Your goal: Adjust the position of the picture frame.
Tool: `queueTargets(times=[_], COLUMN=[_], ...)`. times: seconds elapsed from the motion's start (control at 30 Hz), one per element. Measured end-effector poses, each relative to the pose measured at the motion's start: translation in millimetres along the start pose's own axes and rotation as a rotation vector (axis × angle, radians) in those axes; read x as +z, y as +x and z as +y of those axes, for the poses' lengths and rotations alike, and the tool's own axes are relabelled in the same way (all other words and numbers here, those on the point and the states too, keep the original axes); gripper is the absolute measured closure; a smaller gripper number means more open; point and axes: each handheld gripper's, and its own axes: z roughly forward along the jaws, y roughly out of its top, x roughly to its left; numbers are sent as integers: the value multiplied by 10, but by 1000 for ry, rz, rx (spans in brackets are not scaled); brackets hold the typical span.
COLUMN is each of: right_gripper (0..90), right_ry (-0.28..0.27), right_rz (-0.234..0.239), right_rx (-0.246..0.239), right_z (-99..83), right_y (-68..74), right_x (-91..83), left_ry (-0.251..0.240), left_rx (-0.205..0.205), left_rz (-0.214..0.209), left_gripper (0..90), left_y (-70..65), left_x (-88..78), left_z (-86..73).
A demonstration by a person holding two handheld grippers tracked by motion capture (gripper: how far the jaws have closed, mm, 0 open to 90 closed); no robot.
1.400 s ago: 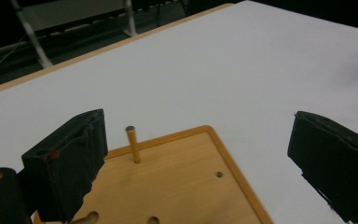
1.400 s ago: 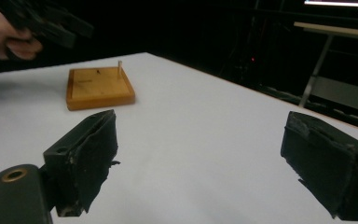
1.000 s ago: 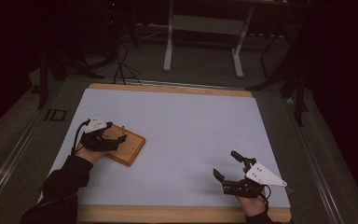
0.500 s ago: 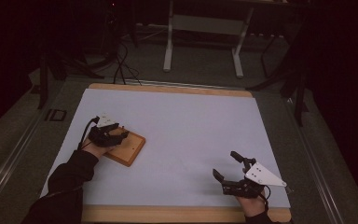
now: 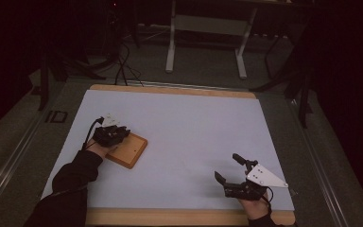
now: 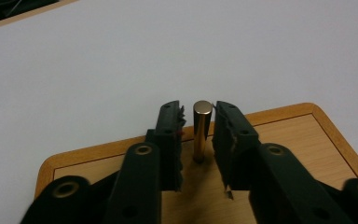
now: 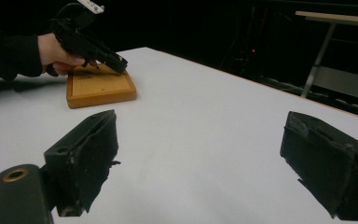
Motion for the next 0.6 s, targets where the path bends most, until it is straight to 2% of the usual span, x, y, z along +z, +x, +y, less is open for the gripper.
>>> queueTargets(times=[0.13, 0.23, 0.6], right_gripper=[106, 106, 106], right_ry=[0, 0, 5], right_rz=[5, 8, 14], right_rx=[-2, -1, 9], right_z=[-2, -3, -5], right_y=[-3, -4, -9], right_x=[5, 8, 12], left_ry=[21, 17, -11], left_rx=[-6, -11, -23], left_rz=[-1, -3, -9], left_gripper=[783, 836, 852], left_y=[-11, -6, 4], left_x=[24, 21, -11], left_z=[-15, -21, -57])
